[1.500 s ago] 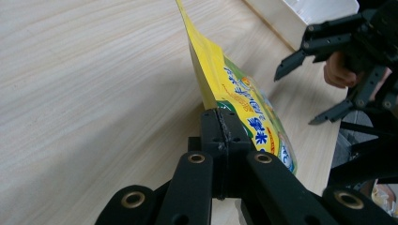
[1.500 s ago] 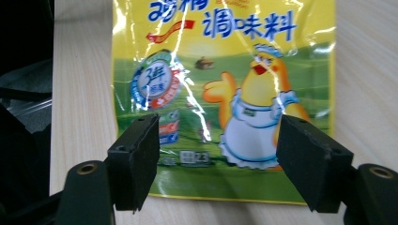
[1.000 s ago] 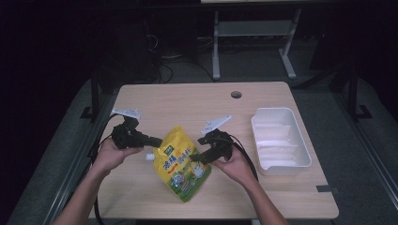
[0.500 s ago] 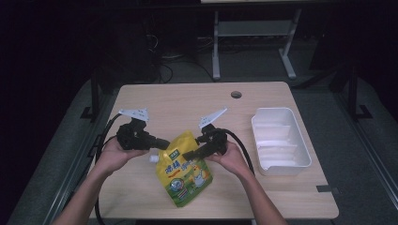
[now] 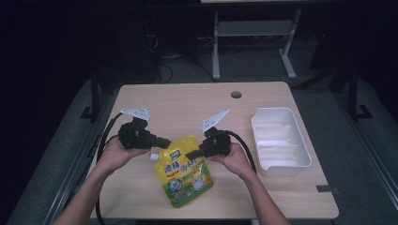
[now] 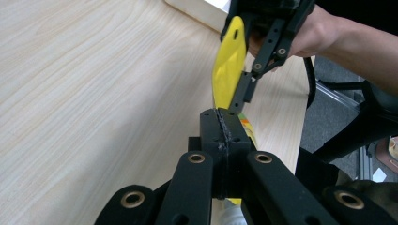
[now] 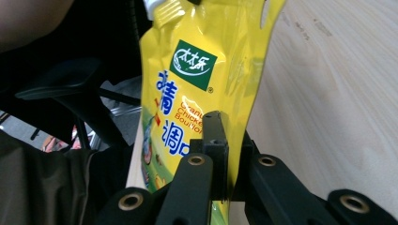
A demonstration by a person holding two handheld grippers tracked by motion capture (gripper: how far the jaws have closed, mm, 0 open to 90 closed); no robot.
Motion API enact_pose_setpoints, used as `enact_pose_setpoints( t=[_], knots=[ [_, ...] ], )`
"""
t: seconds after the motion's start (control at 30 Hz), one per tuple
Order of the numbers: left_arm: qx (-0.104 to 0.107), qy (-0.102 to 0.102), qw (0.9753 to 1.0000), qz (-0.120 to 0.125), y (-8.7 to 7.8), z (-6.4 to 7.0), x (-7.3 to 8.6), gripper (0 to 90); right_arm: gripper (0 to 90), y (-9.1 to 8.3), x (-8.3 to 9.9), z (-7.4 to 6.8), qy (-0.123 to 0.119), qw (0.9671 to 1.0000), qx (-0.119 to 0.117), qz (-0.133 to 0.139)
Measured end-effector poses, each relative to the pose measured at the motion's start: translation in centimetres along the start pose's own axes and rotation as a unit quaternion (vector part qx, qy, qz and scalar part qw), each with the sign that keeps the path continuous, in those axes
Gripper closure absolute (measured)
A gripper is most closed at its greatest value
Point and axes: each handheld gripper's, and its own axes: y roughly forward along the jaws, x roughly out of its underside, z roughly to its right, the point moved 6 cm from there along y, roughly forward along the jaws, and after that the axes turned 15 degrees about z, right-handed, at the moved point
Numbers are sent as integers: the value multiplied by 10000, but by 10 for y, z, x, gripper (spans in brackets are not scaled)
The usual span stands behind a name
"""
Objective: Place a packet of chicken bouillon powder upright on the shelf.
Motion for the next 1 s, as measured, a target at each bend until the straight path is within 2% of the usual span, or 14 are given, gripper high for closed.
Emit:
enact_pose_setpoints(
  t=[0.03, 0.1, 0.13, 0.17, 0.23, 0.3, 0.47, 0.5, 0.67, 0.8, 0.83, 0.87, 0.9, 1.0],
  knots=[
    [-2, 20, 10000, 35, 0, 0, -1, 878, 895, -2, -1, -3, 9, 10000, 18, -21],
    [-8, 17, 9999, 134, -3, 1, -2, 756, 895, -5, -1, -5, -6, 9999, 81, -67],
    [-6, -21, 9998, 196, -5, 1, -4, 756, 895, -5, -1, -5, -6, 9999, 81, -67],
    [-59, 19, 9993, 362, -12, 1, -7, 720, 895, -9, -2, -6, 34, 9999, 140, -73],
    [-76, 15, 9992, 392, -15, 1, -8, 665, 895, -15, -3, -7, 63, 9998, 181, -18],
    [-132, 74, 9984, 545, -24, 2, -11, 640, 895, -22, -5, -8, 75, 9996, 266, 55],
    [-186, 113, 9979, 603, -33, 3, -10, 567, 896, -36, -9, -11, 77, 9988, 428, 209],
    [-105, 136, 9979, 629, -36, 4, -7, 561, 896, -41, -11, -12, 25, 9985, 486, 239],
    [-114, 203, 9979, 612, -39, 3, 3, 518, 897, -50, -17, -15, -80, 9976, 649, 237],
    [-177, 203, 9979, 593, -40, 2, 15, 501, 898, -58, -22, -18, -199, 9964, 778, 275],
    [-221, 213, 9981, 531, -39, 0, 25, 500, 898, -62, -24, -18, -233, 9959, 824, 281],
    [-221, 213, 9981, 531, -39, 0, 25, 498, 898, -62, -24, -18, -233, 9959, 824, 281],
    [-329, 264, 9981, 444, -38, -1, 33, 489, 898, -67, -26, -18, -272, 9950, 923, 271],
    [-353, 275, 9981, 431, -37, -2, 39, 471, 898, -70, -29, -19, -297, 9943, 982, 291]
  ],
)
